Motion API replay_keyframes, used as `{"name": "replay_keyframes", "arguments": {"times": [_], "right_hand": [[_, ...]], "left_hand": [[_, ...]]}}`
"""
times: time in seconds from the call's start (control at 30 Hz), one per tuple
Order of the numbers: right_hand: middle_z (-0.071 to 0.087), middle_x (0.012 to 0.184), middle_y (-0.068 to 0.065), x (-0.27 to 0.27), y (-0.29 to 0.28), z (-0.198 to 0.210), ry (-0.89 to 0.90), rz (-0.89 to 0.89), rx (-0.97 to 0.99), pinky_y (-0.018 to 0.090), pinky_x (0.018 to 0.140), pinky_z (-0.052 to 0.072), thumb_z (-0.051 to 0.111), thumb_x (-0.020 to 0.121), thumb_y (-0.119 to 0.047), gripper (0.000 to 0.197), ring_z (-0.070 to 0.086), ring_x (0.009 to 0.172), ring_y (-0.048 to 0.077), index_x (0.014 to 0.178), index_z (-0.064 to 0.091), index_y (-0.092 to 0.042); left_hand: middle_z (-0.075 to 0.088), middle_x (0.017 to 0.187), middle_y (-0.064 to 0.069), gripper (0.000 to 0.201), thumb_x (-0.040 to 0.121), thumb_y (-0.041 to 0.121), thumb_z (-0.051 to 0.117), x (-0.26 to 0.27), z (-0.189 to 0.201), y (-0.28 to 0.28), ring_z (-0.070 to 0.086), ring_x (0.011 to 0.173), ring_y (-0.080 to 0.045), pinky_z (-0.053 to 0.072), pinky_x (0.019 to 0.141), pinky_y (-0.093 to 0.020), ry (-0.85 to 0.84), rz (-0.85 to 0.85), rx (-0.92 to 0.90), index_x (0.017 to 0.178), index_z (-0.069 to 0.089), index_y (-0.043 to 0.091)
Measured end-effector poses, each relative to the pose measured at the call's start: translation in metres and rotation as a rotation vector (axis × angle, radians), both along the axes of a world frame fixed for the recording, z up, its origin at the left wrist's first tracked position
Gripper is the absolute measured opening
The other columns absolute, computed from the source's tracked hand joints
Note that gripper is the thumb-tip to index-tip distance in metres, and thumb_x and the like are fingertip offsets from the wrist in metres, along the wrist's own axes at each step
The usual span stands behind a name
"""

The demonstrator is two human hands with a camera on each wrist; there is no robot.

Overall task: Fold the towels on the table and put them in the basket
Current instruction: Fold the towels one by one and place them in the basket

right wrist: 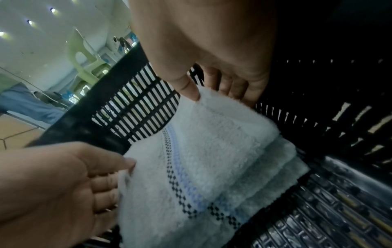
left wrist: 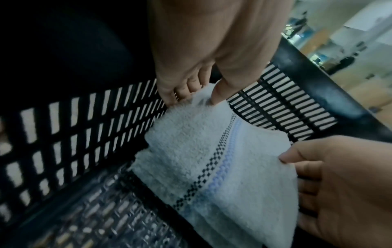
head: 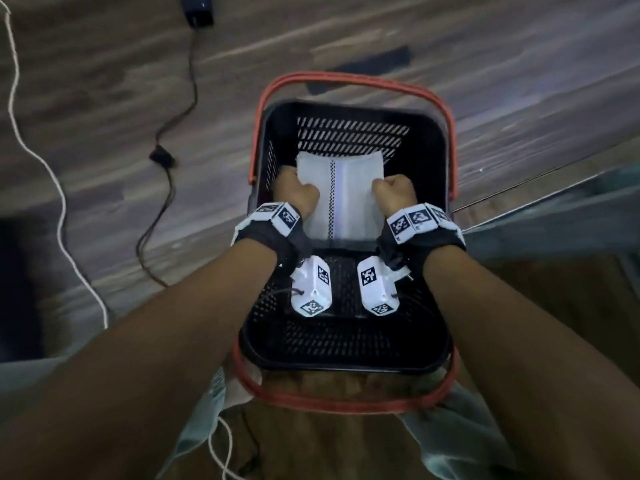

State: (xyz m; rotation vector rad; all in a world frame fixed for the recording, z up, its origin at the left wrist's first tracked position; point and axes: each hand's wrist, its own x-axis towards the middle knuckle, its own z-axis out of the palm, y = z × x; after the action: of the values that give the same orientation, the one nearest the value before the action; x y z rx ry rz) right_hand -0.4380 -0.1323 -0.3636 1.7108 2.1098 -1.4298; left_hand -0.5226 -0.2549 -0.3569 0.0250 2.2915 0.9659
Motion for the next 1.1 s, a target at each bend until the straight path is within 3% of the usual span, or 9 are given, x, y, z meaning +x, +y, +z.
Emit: {"name": "replay_keyframes", "arguments": {"times": [0.07, 0.13, 0.23, 0.47, 0.67, 0.77, 0.9, 1.0, 1.1], "right_hand": [[0.040, 0.065, 0.001, -0.001, 0.000, -0.011, -0.004, -0.021, 0.013, 0.031, 0.047, 0.024, 0.046, 0.086, -0.015, 0.020, 0.039, 0.057, 0.017, 0.067, 0.040, -0.013], [0.049, 0.079, 0.005, 0.002, -0.002, -0.017, 0.009, -0.029, 0.023, 0.027, 0.053, 0.028, 0.046, 0.088, -0.013, 0.010, 0.046, 0.073, 0.020, 0.087, 0.053, -0.007], [0.054, 0.095, 0.007, 0.003, -0.001, -0.017, 0.041, -0.028, 0.042, 0.021, 0.066, 0.031, 0.045, 0.089, -0.012, 0.027, 0.049, 0.086, 0.019, 0.110, 0.056, 0.002], [0.059, 0.116, 0.015, 0.004, 0.002, -0.014, 0.071, -0.083, 0.071, 0.024, 0.077, 0.038, 0.045, 0.089, -0.011, 0.028, 0.056, 0.107, 0.029, 0.113, 0.054, 0.000], [0.053, 0.124, 0.020, 0.008, 0.000, -0.025, 0.030, 0.006, 0.091, 0.033, 0.088, 0.042, 0.044, 0.089, -0.011, 0.032, 0.052, 0.112, 0.034, 0.120, 0.048, 0.000], [0.040, 0.133, 0.019, 0.008, -0.004, -0.023, 0.053, 0.099, 0.234, 0.035, 0.094, 0.038, 0.045, 0.090, -0.013, 0.042, 0.043, 0.120, 0.033, 0.130, 0.039, -0.002], [0.033, 0.141, 0.016, 0.005, -0.011, -0.021, 0.001, 0.377, 0.631, 0.040, 0.096, 0.036, 0.049, 0.086, -0.018, 0.052, 0.033, 0.126, 0.031, 0.136, 0.037, -0.009], [0.034, 0.145, 0.015, 0.006, -0.013, -0.029, -0.023, 0.517, 0.796, 0.044, 0.100, 0.033, 0.048, 0.084, -0.018, 0.049, 0.030, 0.133, 0.032, 0.132, 0.042, -0.009], [0.029, 0.150, 0.013, 0.009, -0.015, -0.043, -0.078, 0.622, 0.771, 0.044, 0.106, 0.026, 0.041, 0.090, -0.024, 0.049, 0.026, 0.137, 0.030, 0.137, 0.037, -0.008]], "left_hand": [[0.055, 0.127, -0.017, 0.042, 0.087, 0.003, 0.045, -0.004, -0.005, 0.007, 0.053, 0.115, -0.030, 0.042, 0.091, -0.028, 0.018, -0.050, -0.050, 0.128, 0.044, -0.003], [0.053, 0.128, -0.019, 0.045, 0.086, 0.003, 0.046, -0.007, -0.005, 0.010, 0.051, 0.117, -0.031, 0.042, 0.094, -0.032, 0.012, -0.094, -0.088, 0.130, 0.041, -0.004], [0.051, 0.130, -0.019, 0.046, 0.086, 0.003, 0.046, -0.011, -0.004, 0.012, 0.050, 0.118, -0.032, 0.042, 0.094, -0.033, 0.004, -0.100, -0.107, 0.131, 0.040, -0.004], [0.054, 0.124, -0.017, 0.042, 0.084, 0.001, 0.047, -0.004, -0.005, 0.018, 0.054, 0.112, -0.031, 0.040, 0.078, -0.026, 0.012, -0.011, -0.047, 0.126, 0.044, -0.001], [0.053, 0.127, -0.017, 0.047, 0.086, -0.003, 0.045, -0.003, -0.023, 0.015, 0.053, 0.115, -0.030, 0.038, 0.087, -0.023, 0.030, 0.122, 0.011, 0.132, 0.042, 0.002], [0.052, 0.129, -0.017, 0.046, 0.089, -0.001, 0.045, -0.001, -0.030, 0.017, 0.051, 0.119, -0.029, 0.038, 0.095, -0.024, 0.070, 0.181, 0.057, 0.134, 0.040, 0.003], [0.051, 0.132, -0.018, 0.050, 0.088, -0.001, 0.045, 0.003, -0.040, 0.019, 0.048, 0.122, -0.030, 0.036, 0.104, -0.030, 0.171, 0.218, 0.069, 0.137, 0.037, 0.003], [0.038, 0.142, -0.016, 0.054, 0.087, 0.002, 0.046, 0.013, -0.045, 0.019, 0.037, 0.131, -0.027, 0.028, 0.108, -0.031, 0.384, 0.095, 0.056, 0.140, 0.034, 0.006], [0.026, 0.152, -0.010, 0.054, 0.089, 0.011, 0.046, 0.018, -0.056, 0.019, 0.022, 0.141, -0.025, 0.022, 0.112, -0.040, 0.526, -0.225, 0.013, 0.142, 0.033, 0.009]]}}
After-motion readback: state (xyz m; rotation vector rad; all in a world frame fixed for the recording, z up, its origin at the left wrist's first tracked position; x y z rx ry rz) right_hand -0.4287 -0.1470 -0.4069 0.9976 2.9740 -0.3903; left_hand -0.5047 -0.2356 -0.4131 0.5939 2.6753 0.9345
